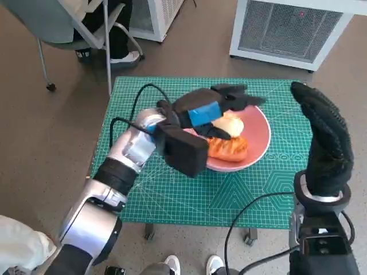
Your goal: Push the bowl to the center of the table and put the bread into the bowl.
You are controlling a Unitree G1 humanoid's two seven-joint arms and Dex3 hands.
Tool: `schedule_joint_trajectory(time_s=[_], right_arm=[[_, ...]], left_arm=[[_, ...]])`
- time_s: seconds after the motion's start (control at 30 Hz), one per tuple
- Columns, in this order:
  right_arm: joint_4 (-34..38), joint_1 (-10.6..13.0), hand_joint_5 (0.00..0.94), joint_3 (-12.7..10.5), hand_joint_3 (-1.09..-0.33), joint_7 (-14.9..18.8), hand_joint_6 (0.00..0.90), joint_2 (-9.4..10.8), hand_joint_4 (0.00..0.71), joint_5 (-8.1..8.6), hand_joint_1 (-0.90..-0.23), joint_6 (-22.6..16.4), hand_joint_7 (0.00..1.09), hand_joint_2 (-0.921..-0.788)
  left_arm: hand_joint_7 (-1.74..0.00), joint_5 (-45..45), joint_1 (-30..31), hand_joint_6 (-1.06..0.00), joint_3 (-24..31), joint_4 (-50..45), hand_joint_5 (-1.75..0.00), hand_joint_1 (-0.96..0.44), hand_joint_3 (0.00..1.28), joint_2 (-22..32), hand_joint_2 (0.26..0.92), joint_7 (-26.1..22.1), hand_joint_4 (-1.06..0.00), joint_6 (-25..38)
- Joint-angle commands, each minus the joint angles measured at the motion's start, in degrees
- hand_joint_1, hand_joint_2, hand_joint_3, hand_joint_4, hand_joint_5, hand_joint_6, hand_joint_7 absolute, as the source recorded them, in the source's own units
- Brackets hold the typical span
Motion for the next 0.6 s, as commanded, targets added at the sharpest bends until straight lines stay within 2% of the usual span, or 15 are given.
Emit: schedule_joint_trajectory(time_s=[0.03, 0.3, 0.43, 0.6], right_arm=[[1.6, 0.03, 0.002, -0.12, -0.511, 0.1, 0.133, -0.7, 0.433, 0.87, -0.403, 0.25, 0.72, -0.921], [2.39, -0.34, 0.002, 0.59, -0.512, 1.25, 0.135, -1.26, 0.433, 3.18, -0.4, 0.41, 0.71, -0.921], [2.85, -0.63, 0.002, 0.94, -0.514, 1.86, 0.135, -1.44, 0.433, 4.3, -0.392, 0.46, 0.71, -0.921], [3.21, -1.02, 0.001, 1.23, -0.518, 2.11, 0.134, -1.32, 0.432, 4.51, -0.383, 0.95, 0.71, -0.921]], left_arm=[[-0.01, -5.16, 3.39, -0.21, 4.0, -0.26, 0.0, -0.45, 0.2, 0.66, 0.921, 1.17, -0.1, -5.51], [-0.03, -14.04, 8.76, -0.24, 9.66, -5.24, -0.02, -0.45, 0.32, -0.9, 0.921, 0.81, -0.15, -9.24], [-0.04, -19.93, 12.68, -0.25, 11.9, -10.59, -0.04, -0.42, 0.36, -2.2, 0.921, -0.52, -0.18, -7.13], [-0.05, -26.83, 18.25, -0.26, 13.95, -18.27, -0.05, -0.4, 0.4, -3.79, 0.921, -1.76, -0.21, -3.4]])
